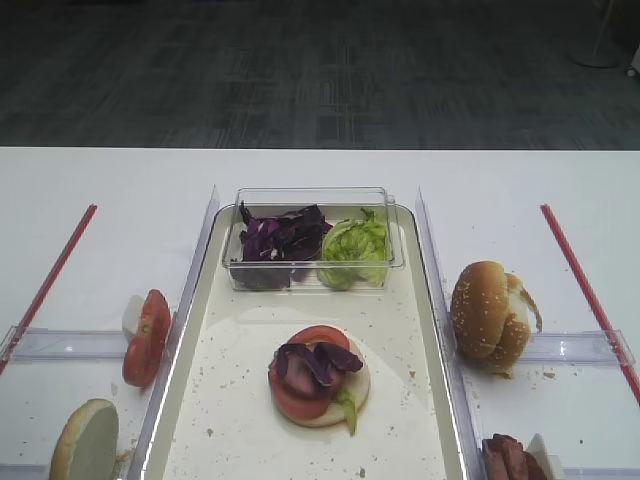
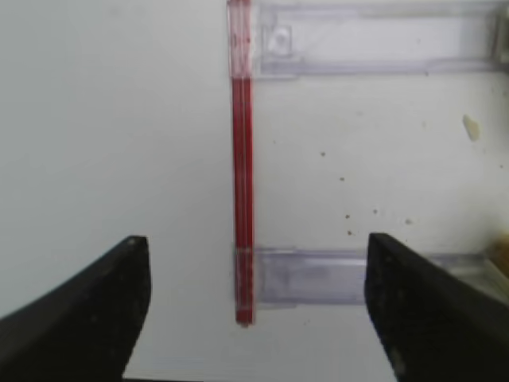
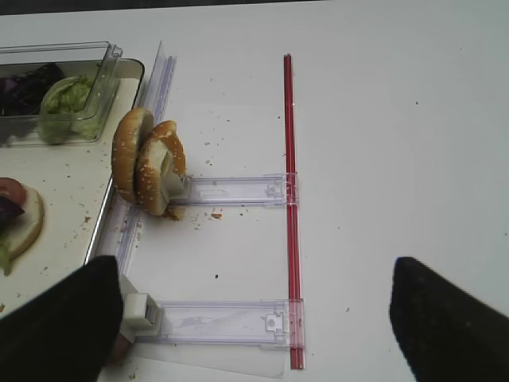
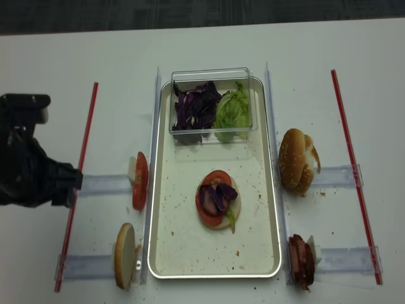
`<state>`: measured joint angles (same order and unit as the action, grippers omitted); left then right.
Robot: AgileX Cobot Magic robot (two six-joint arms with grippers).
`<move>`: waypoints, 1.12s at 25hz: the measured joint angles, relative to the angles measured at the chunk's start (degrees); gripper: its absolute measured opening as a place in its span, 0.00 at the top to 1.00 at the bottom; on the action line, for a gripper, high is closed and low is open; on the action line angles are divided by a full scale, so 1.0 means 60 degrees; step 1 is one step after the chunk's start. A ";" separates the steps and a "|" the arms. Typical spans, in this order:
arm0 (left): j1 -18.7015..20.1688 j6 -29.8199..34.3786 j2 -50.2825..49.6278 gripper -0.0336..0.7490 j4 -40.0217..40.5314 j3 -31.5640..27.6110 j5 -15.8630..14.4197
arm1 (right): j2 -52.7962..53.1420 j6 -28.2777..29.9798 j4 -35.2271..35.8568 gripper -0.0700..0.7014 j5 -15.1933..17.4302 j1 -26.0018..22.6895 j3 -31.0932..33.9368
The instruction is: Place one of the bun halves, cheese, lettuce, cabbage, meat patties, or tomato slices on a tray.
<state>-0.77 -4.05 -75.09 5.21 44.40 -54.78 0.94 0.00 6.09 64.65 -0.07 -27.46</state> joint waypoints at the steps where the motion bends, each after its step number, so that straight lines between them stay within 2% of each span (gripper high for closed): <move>1: 0.0000 -0.0043 0.0369 0.30 0.0000 -0.0255 -0.0047 | 0.0000 0.0000 0.0000 0.01 0.0000 0.0000 0.0000; 11: 0.0000 -0.0386 0.3884 0.30 0.0000 -0.2277 -0.1028 | 0.0000 0.0000 0.0000 0.01 0.0000 0.0000 0.0000; 17: 0.0000 -0.0545 0.6022 0.30 0.0000 -0.2572 -0.1827 | 0.0000 0.0000 0.0000 0.01 0.0000 0.0000 0.0000; 28: -0.0014 -0.0661 0.9582 0.30 -0.0232 -0.2712 -0.2017 | 0.0000 0.0000 0.0000 0.01 0.0000 0.0000 0.0000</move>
<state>-0.85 -8.02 -17.60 3.82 28.12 -66.88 0.94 0.00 6.09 64.65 -0.07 -27.46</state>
